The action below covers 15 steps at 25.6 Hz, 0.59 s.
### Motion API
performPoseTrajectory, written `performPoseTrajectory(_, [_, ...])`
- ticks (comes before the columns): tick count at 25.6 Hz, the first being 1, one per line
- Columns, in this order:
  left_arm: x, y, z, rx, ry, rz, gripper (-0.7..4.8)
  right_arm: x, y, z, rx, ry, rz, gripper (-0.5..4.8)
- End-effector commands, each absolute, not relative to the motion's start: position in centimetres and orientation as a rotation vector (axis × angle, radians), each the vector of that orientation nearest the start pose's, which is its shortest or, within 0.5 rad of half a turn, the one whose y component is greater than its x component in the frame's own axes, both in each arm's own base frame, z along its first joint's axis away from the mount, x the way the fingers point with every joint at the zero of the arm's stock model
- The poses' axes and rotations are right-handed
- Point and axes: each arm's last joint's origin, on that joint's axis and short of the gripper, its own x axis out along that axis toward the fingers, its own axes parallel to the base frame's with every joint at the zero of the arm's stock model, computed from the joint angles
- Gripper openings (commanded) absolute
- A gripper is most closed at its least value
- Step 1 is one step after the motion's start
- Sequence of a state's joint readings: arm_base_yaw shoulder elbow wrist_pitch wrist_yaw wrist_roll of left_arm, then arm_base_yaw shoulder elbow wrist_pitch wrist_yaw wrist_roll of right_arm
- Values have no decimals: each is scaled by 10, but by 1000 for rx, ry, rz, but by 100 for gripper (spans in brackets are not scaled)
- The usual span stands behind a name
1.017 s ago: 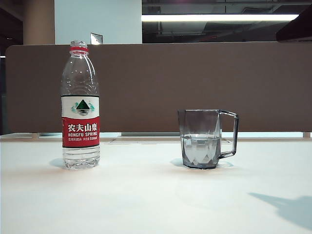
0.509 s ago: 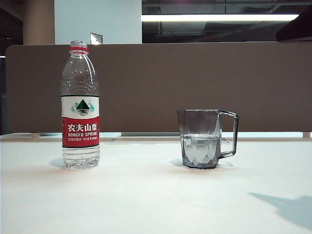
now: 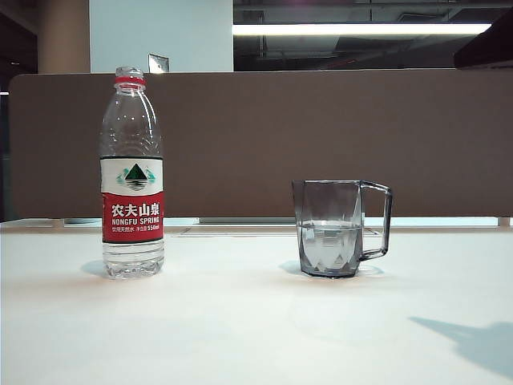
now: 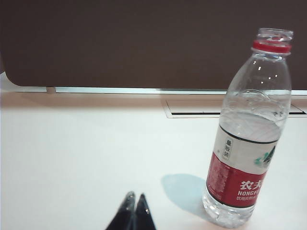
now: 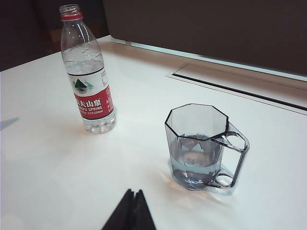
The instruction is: Pick up the mineral water bottle with the left hand on the table and pour water into the mug until it's half full.
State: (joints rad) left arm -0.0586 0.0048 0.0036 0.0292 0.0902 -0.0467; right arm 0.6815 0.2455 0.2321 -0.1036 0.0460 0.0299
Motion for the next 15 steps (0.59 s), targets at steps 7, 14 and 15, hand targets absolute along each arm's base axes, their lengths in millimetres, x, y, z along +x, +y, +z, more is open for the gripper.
performPoseTrajectory(7, [97,-8,171,-53,-47,-152,-5,85,61,205,-1,91,549,-1])
performPoseTrajectory(14, [97,-8,171,-52,-47,-152,-5,88,29,186,39,-28,242,-1])
performPoseTrajectory(15, [97,-8,171,-52,-47,-152,-5,88,27,185,41,-38,220,-1])
